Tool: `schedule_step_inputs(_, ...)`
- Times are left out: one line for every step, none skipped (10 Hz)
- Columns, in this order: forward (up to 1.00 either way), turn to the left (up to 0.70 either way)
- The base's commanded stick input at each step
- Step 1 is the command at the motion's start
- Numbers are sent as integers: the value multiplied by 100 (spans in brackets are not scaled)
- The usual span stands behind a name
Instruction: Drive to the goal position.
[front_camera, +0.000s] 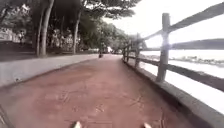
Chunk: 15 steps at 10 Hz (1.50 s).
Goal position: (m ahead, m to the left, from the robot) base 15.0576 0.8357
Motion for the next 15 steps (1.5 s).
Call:
schedule_step_inputs(70, 2)
schedule_step_inputs(70, 2)
schedule_step_inputs(70, 0)
schedule_step_inputs(70, 0)
schedule_step_inputs(70, 0)
schedule_step_inputs(70, 0)
schedule_step_inputs(70, 0)
schedule_step_inputs(70, 0)
schedule_step_inputs(70, 0)
schedule_step_inputs(70, 0)
schedule_step_inputs(70, 0)
schedule_step_inputs(70, 0)
schedule_step_inputs(70, 0)
schedule_step_inputs(70, 0)
schedule_step_inputs(70, 0)
